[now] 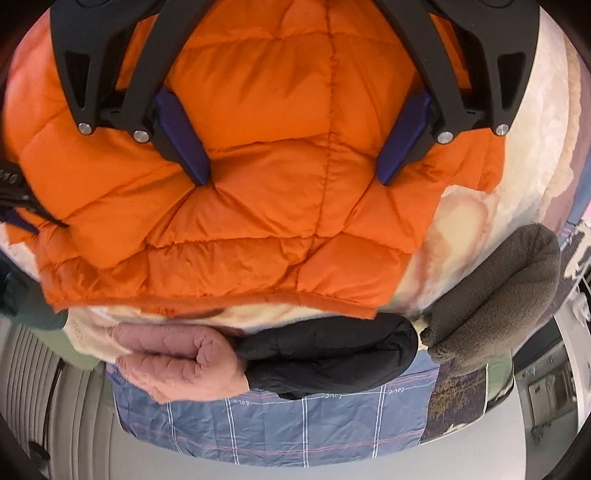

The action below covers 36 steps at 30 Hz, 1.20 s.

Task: Fold large clothes

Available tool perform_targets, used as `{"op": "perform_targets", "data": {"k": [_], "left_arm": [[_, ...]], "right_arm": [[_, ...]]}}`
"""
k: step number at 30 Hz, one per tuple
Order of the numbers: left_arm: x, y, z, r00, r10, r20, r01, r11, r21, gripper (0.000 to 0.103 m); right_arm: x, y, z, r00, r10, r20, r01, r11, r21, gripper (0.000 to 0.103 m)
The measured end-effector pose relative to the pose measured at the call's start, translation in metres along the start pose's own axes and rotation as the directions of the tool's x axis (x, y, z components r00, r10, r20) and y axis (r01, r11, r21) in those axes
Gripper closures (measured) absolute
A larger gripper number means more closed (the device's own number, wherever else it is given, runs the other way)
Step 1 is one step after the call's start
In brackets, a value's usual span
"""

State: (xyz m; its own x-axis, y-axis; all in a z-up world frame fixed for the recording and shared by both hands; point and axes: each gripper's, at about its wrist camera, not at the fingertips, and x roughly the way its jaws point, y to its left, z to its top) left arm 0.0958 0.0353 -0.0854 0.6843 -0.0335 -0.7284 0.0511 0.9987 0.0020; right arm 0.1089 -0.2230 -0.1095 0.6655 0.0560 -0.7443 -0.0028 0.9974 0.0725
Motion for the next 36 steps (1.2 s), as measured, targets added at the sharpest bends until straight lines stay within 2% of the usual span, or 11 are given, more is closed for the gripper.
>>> {"op": "perform_targets", "data": {"k": [3,6,8,10,13,19,23,26,30,32,36], "left_arm": [[-0.031,0.024,0.001,0.999,-0.010,0.048,0.013,0.998,-0.064,0.010],[-0.059,0.064,-0.003,0.995,0.008,0.096,0.005,0.991,-0.134,0.010],[-0.064,0.093,-0.008,0.996,0.028,0.084,-0.012,0.982,-0.190,0.010],[-0.060,0.118,-0.018,0.999,0.020,0.039,-0.011,0.971,-0.239,0.010],[-0.048,0.135,-0.036,0.996,-0.086,-0.015,0.078,0.955,-0.286,0.010],[-0.034,0.146,-0.058,0.973,-0.228,-0.033,0.204,0.919,-0.337,0.010],[-0.025,0.142,-0.062,0.959,-0.284,-0.018,0.263,0.907,-0.328,0.010],[-0.023,0.140,-0.065,0.955,-0.295,-0.009,0.277,0.906,-0.319,0.010],[-0.027,0.141,-0.065,0.948,-0.318,0.003,0.303,0.899,-0.318,0.011],[-0.027,0.140,-0.064,0.942,-0.335,0.004,0.320,0.896,-0.309,0.011],[-0.021,0.139,-0.066,0.931,-0.364,-0.005,0.344,0.886,-0.312,0.015]], "right_arm": [[-0.023,0.007,0.005,0.999,-0.053,0.006,0.053,0.999,-0.002,0.003],[-0.052,0.020,0.013,0.997,0.055,0.063,-0.054,0.998,-0.008,0.011],[-0.066,0.035,0.020,0.990,0.108,0.095,-0.105,0.994,-0.039,0.019],[-0.070,0.054,0.026,0.983,0.152,0.105,-0.143,0.986,-0.091,0.027],[-0.054,0.079,0.031,0.984,0.173,0.048,-0.165,0.977,-0.136,0.040],[-0.003,0.089,0.032,0.973,0.217,-0.080,-0.221,0.975,-0.038,0.039],[0.012,0.089,0.025,0.972,0.223,-0.070,-0.225,0.974,-0.022,0.035],[0.012,0.095,0.023,0.980,0.190,-0.066,-0.194,0.979,-0.058,0.034],[0.005,0.096,0.031,0.981,0.179,-0.077,-0.181,0.983,-0.029,0.034],[0.012,0.101,0.033,0.983,0.162,-0.083,-0.166,0.985,-0.052,0.034],[0.030,0.102,0.028,0.984,0.159,-0.075,-0.165,0.983,-0.084,0.028]]}}
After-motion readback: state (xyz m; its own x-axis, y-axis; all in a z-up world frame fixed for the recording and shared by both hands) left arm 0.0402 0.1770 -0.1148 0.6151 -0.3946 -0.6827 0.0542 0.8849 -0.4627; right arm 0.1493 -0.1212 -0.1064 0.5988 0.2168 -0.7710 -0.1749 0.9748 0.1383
